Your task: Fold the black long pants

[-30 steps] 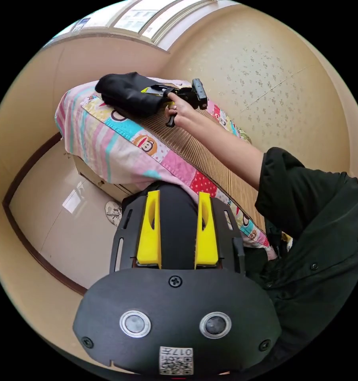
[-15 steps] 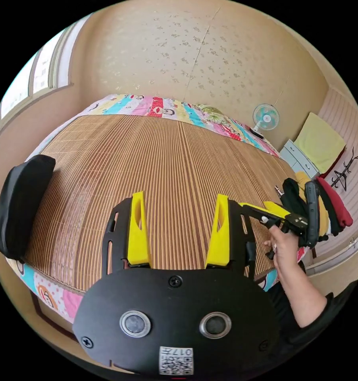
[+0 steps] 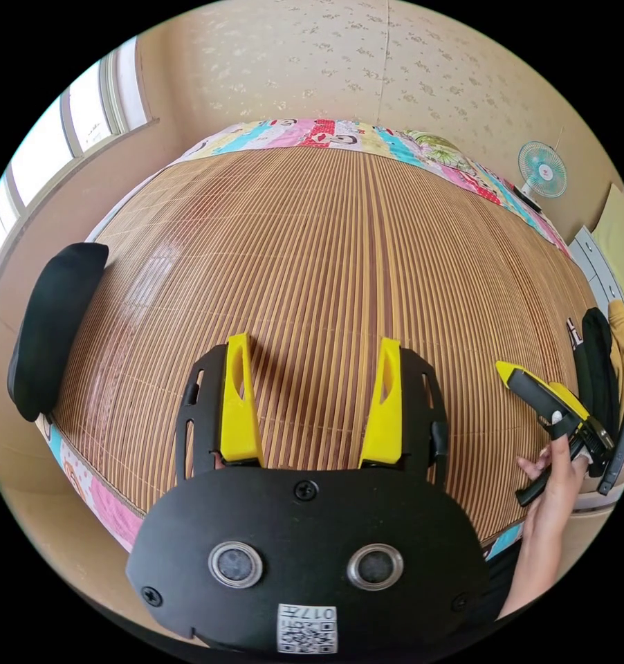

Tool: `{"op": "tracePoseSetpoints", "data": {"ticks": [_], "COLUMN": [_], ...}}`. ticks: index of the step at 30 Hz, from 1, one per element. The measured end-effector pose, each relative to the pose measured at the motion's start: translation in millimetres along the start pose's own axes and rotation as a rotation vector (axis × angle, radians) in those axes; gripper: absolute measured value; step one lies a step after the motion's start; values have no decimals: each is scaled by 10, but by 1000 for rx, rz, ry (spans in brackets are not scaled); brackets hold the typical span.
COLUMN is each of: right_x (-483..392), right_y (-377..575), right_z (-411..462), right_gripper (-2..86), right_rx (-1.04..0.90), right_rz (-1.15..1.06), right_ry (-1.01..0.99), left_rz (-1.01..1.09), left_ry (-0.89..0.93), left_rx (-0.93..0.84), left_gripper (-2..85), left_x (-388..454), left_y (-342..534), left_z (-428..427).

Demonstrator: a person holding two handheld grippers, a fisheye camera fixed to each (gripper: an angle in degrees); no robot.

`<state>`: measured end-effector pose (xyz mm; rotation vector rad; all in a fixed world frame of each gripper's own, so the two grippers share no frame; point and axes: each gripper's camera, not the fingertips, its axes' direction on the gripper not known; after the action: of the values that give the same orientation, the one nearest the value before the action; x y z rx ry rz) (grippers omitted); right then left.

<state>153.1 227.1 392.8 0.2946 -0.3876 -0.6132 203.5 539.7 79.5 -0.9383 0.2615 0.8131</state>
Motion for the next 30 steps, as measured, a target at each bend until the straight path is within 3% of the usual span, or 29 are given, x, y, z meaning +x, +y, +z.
{"op": "tracePoseSetpoints", "data": {"ticks": [30], "right_x": [30], "right_y": [210], "right_z": [-287], "right_gripper": [323], "right_rx": [-10], "right_rz": [0], "right_ry": [7], "left_rz": [7], "left_ry": [-17], "left_rx": [-11], "left_gripper": [241], "left_x": [-375], "left_y": [293], "left_z": [180]}}
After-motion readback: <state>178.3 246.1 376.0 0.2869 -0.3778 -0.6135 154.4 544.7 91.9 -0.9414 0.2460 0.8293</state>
